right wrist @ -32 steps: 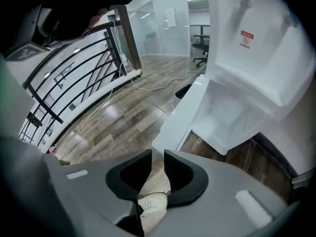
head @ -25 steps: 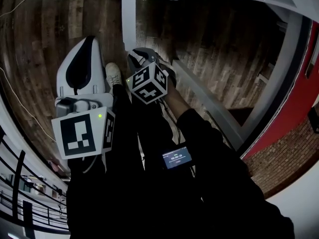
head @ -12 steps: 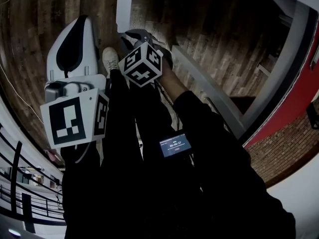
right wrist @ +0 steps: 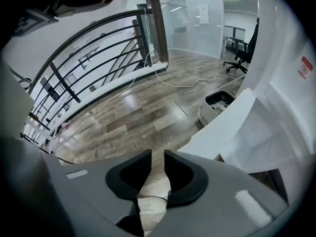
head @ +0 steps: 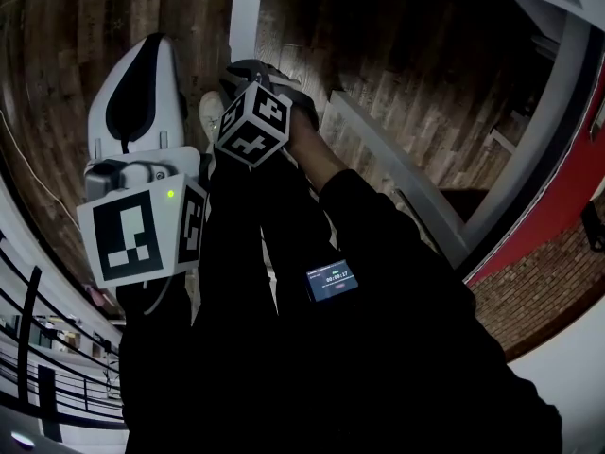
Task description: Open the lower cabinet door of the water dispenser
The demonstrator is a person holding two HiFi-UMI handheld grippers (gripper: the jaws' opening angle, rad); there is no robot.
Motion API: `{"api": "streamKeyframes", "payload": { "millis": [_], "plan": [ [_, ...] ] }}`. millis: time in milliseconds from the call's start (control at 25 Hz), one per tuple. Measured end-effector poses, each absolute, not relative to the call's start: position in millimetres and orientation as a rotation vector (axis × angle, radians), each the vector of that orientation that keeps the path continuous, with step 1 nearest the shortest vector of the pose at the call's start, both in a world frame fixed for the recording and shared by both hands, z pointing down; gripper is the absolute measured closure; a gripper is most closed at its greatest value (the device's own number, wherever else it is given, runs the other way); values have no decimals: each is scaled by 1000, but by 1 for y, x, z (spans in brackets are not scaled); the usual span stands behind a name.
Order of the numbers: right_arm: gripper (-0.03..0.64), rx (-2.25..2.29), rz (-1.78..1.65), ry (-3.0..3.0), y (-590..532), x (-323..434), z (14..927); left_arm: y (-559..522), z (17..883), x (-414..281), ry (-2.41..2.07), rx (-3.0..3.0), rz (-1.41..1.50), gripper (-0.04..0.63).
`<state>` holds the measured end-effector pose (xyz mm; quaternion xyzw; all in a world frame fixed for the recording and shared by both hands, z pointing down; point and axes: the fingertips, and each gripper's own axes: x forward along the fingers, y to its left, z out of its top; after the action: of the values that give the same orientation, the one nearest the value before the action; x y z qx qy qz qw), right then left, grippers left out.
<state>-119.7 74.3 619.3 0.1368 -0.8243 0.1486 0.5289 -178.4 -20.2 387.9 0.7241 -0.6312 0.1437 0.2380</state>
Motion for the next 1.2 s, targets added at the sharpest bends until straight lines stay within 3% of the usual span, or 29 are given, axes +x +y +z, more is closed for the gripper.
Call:
{"api": "streamKeyframes", "payload": {
  "millis": [520,720,920,1200],
  "plan": [
    [508,401,351,-2024,26,-135,605,-17,385,-184,-1747,1992,408,588],
    [532,430,393,-2060,16,-126,600,-21,386,-186,-1754,1988,402,588],
    [617,464,360,-2083,11,-117,595,-22,386,-183,-1754,1990,386,588],
    [617,505,333,-2089,7,-107,593,-23,388,-177,-1753,1991,388,588]
  ]
}}
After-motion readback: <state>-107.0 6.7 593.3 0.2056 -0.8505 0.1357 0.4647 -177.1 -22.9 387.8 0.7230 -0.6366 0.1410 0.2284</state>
